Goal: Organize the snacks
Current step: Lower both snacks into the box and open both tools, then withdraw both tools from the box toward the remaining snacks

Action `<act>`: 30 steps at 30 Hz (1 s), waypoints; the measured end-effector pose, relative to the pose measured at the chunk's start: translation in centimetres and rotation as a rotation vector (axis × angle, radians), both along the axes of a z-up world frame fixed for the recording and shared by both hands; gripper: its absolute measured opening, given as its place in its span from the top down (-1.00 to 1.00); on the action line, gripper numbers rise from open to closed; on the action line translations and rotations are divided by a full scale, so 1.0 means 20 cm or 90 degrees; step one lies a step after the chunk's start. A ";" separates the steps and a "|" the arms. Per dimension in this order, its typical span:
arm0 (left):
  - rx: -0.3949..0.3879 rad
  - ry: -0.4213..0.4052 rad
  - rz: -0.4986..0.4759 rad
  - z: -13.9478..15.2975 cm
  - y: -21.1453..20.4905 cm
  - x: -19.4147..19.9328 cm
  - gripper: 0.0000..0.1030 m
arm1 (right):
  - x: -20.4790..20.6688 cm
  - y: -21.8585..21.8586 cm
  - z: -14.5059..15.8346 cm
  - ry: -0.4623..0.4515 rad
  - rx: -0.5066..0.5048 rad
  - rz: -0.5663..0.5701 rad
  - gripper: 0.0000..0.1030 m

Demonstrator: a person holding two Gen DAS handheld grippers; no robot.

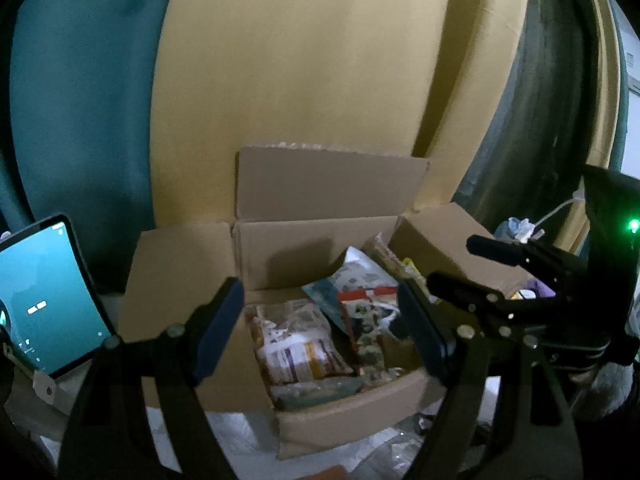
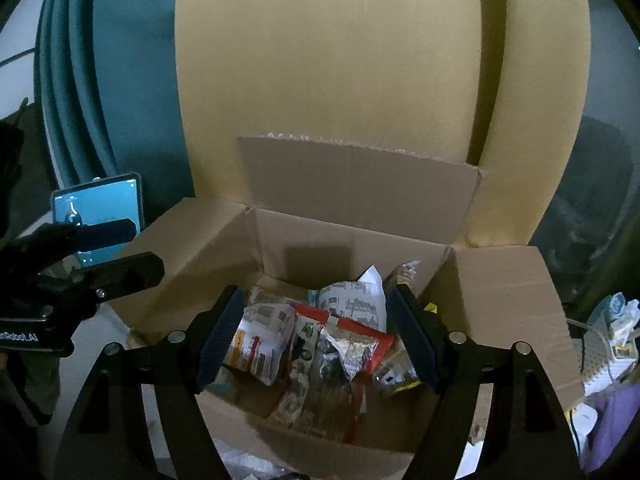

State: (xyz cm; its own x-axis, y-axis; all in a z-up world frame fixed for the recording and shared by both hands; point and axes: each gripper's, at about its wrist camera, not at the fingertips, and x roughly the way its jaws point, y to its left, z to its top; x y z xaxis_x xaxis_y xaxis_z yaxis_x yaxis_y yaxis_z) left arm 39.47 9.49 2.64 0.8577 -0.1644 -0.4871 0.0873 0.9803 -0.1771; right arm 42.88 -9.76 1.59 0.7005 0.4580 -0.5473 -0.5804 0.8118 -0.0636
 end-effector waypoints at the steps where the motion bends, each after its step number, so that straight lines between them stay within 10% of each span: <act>1: 0.000 -0.002 -0.001 0.01 0.00 -0.02 -0.56 | -0.01 -0.01 0.01 -0.002 0.001 0.000 -0.52; 30: 0.021 -0.045 -0.047 0.15 -0.40 -0.44 -0.56 | -0.42 -0.40 0.15 -0.041 0.031 -0.029 -0.52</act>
State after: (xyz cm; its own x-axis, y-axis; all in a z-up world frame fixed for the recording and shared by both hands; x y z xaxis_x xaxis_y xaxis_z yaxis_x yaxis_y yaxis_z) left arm 30.75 1.50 5.57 0.8761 -0.2138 -0.4321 0.1710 0.9758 -0.1361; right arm 34.56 -17.81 4.64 0.7547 0.4495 -0.4778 -0.5384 0.8406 -0.0596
